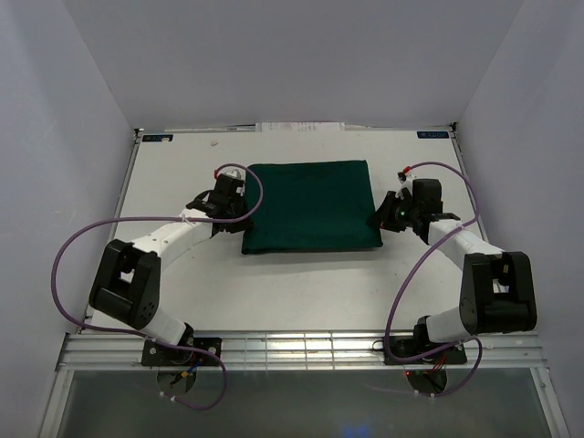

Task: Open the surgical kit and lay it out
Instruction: Move the surgical kit at the center of the board.

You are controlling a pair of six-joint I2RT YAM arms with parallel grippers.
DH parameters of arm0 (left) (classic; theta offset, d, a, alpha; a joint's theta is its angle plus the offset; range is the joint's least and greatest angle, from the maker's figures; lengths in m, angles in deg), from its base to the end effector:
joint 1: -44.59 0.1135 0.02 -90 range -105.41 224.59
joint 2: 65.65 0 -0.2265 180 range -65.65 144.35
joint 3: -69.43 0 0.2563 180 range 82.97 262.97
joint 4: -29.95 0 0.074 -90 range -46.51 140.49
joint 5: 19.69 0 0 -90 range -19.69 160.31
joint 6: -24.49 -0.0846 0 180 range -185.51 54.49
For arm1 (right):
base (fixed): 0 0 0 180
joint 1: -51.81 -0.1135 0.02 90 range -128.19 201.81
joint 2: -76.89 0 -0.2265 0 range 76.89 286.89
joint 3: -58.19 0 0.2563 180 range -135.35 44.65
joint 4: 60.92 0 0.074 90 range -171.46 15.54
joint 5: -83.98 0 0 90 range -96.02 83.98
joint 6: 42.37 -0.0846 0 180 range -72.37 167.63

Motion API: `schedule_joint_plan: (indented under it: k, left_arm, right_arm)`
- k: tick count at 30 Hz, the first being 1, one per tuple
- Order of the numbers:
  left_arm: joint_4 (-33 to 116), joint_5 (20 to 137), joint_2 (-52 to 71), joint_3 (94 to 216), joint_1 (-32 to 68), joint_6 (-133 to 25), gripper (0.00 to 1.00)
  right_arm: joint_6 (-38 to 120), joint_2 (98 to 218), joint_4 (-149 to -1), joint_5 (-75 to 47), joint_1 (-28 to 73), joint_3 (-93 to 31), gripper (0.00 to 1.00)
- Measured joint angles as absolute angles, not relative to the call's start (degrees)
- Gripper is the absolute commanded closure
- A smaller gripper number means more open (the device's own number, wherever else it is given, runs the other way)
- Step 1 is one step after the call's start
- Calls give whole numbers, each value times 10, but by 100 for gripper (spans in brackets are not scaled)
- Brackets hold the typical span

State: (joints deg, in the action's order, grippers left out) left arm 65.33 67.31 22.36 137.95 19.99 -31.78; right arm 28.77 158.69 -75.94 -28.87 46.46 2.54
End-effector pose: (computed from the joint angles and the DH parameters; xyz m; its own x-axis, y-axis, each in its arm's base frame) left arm 0.3155 -0.1396 0.1247 -0.8341 -0.2280 -0.5023 -0.0900 0.9546 -0.2839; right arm 0.3276 0.0637 0.1247 -0.7421 0.2297 -0.6297 -0.1449 0.8623 0.4852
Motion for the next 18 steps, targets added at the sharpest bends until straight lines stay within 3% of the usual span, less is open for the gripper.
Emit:
schedule_joint_plan:
  k: [18]
  left_arm:
    - [657, 664, 217, 1373, 202, -311, 100]
  right_arm:
    - [288, 1592, -767, -288, 463, 17, 92]
